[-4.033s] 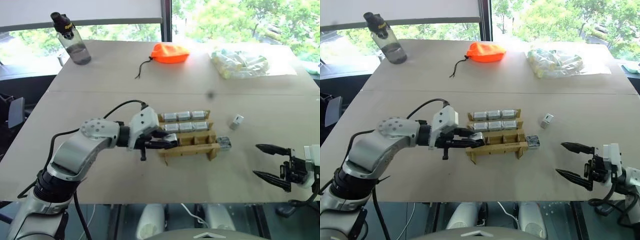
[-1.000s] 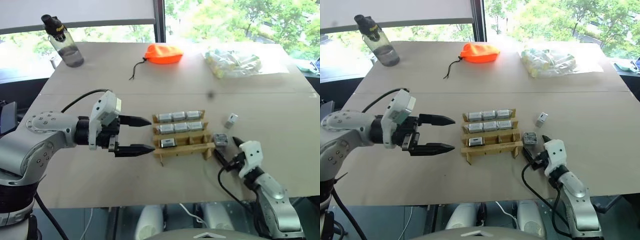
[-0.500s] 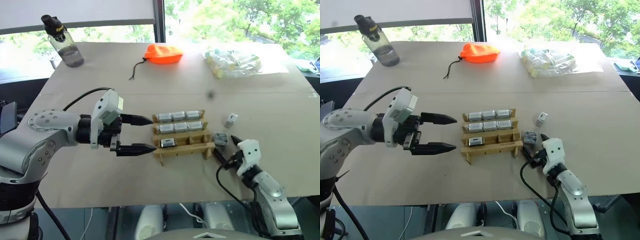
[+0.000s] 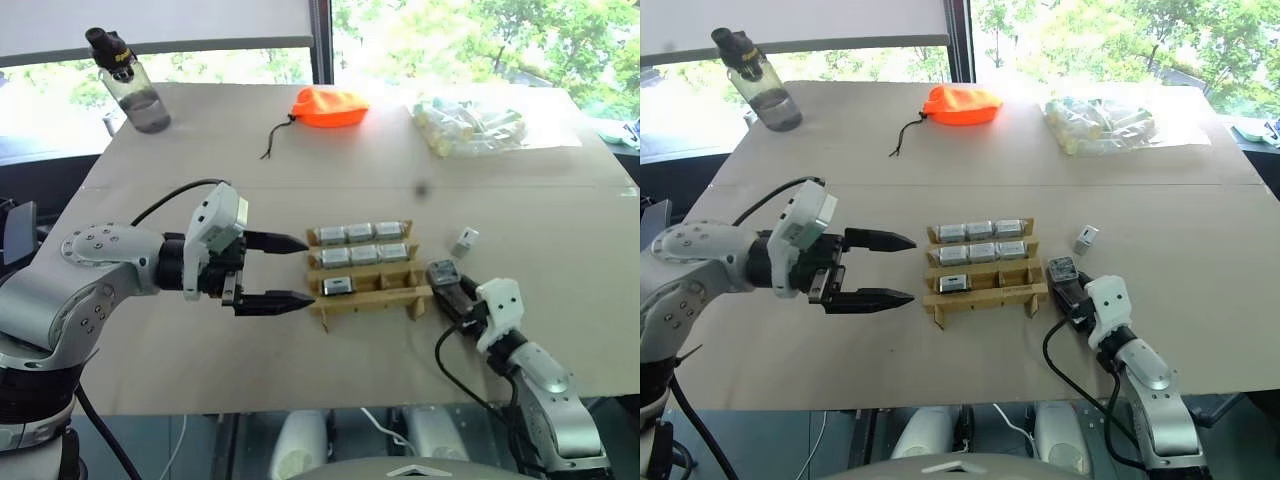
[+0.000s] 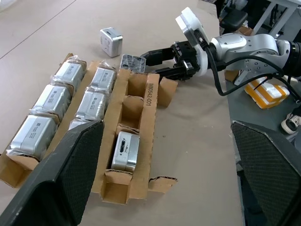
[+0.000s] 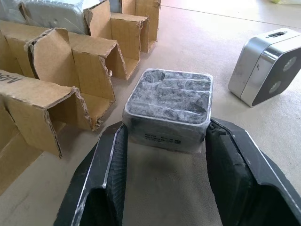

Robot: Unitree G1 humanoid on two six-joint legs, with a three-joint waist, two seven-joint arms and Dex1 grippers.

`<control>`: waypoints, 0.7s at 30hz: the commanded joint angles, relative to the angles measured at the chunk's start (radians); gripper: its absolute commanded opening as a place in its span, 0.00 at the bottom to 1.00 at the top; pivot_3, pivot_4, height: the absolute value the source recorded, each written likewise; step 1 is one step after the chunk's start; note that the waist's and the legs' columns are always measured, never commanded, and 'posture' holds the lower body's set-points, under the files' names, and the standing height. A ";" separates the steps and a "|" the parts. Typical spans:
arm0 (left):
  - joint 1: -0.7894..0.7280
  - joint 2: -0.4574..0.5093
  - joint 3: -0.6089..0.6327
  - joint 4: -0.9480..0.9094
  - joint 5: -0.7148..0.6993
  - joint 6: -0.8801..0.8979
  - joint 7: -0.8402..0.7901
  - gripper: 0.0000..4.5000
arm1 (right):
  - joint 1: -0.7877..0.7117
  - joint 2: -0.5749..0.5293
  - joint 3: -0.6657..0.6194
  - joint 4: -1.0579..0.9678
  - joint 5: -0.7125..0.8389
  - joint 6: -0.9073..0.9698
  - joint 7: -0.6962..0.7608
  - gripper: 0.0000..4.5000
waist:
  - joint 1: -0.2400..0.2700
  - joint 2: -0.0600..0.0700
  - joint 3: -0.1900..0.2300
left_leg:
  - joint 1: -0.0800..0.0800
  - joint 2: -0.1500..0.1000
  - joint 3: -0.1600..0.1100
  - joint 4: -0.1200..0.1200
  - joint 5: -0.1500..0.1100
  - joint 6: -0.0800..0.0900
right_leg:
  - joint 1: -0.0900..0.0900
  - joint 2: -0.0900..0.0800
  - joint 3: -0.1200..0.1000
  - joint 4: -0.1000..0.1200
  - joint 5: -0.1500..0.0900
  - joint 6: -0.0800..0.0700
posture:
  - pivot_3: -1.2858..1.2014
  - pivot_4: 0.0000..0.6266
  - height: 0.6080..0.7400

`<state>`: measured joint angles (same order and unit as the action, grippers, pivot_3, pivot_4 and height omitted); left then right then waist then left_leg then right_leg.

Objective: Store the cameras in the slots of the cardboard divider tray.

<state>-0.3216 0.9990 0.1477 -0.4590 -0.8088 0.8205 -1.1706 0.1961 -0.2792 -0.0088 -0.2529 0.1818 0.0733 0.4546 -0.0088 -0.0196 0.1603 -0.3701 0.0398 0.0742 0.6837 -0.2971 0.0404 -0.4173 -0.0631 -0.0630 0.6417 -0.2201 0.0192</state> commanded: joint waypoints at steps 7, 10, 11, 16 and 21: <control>-0.061 -0.033 -0.032 0.034 -0.014 -0.021 -0.030 1.00 | 0.011 -0.163 -0.169 0.006 0.103 -0.162 0.172 0.40 | 0.005 0.001 0.001 | -0.002 -0.001 0.000 0.000 0.000 0.000 | -0.002 0.001 0.000 0.000 0.000 0.000 | 0.52 0.24 0.89; -0.113 -0.080 -0.069 0.066 -0.027 -0.003 -0.027 1.00 | 0.012 -0.206 -0.164 0.008 0.108 -0.190 0.233 0.40 | 0.007 0.001 0.001 | -0.002 -0.001 0.000 0.000 0.000 0.000 | -0.002 0.001 0.000 0.000 0.000 0.001 | 0.52 0.24 0.89; -0.130 -0.101 -0.086 0.074 -0.032 0.006 -0.025 1.00 | 0.011 -0.216 -0.156 0.006 0.109 -0.200 0.250 0.40 | 0.007 0.001 0.001 | -0.002 -0.001 0.000 0.000 0.000 0.001 | -0.002 0.001 0.000 0.000 0.000 0.001 | 0.52 0.24 0.89; -0.195 -0.174 -0.159 0.121 -0.022 0.035 -0.010 1.00 | -0.010 -0.232 -0.114 -0.006 0.088 -0.250 0.292 0.40 | 0.008 0.001 0.001 | -0.002 -0.001 0.000 0.000 0.000 0.001 | -0.002 0.001 0.000 0.000 0.000 0.001 | 0.52 0.24 0.89; -0.330 -0.289 -0.280 0.271 0.043 0.063 0.008 1.00 | -0.144 -0.273 -0.029 0.002 -0.022 -0.356 0.330 0.40 | 0.010 0.000 0.001 | -0.003 -0.002 0.000 0.002 0.000 0.001 | -0.001 0.002 0.000 0.000 0.000 0.001 | 0.52 0.24 0.89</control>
<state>-0.6163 0.7229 -0.1067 -0.2194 -0.7845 0.8797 -1.1586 0.0872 -0.5317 -0.0473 -0.2199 0.1904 -0.2168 0.7648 0.0013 -0.0192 0.1615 -0.3729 0.0379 0.0741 0.6865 -0.2968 0.0412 -0.4188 -0.0613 -0.0639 0.6416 -0.2200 0.0207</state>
